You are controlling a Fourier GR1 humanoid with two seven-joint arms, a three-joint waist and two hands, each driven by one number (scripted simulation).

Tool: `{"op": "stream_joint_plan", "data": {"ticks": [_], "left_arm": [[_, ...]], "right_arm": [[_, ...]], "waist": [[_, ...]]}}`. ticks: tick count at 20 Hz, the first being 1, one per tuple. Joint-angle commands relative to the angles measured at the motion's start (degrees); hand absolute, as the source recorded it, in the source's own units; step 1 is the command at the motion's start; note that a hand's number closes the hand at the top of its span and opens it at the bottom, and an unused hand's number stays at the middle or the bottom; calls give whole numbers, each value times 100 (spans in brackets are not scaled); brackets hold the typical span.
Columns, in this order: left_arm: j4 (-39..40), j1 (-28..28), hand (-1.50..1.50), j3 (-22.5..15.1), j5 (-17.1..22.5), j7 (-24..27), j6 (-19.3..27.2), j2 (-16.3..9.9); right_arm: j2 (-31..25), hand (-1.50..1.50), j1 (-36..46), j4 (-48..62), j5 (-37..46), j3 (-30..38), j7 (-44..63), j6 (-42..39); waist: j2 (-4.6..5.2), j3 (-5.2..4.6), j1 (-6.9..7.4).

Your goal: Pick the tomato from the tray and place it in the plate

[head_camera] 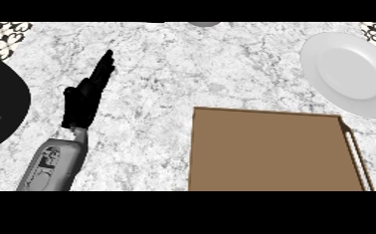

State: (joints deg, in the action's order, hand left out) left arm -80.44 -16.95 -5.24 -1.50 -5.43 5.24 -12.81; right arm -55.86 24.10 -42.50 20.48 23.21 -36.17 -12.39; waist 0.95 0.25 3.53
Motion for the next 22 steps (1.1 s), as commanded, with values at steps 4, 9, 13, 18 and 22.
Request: {"op": "stream_joint_plan", "data": {"ticks": [4,9,13,18,22], "left_arm": [[91,126,0,85,-27,189,-25,28],[-197,123,0,17,-5,-84,-53,99],[-51,-156,0,141,-52,-113,-72,-19],[110,-12,0,-32,-206,80,22,209],[-199,-15,0,157,-27,-100,-171,-34]], "right_arm": [[556,150,1528,1277,625,-705,-135,120],[949,150,2044,1761,1375,-1205,164,837],[1397,150,2024,2193,1959,-1580,220,1680],[1919,-150,2437,2978,1873,-1449,762,1435],[2037,-150,2571,3298,1640,-1179,651,1333]], "waist": [[-11,-12,-41],[-17,-10,14],[18,-4,13],[33,-4,-5],[43,6,96]]}}
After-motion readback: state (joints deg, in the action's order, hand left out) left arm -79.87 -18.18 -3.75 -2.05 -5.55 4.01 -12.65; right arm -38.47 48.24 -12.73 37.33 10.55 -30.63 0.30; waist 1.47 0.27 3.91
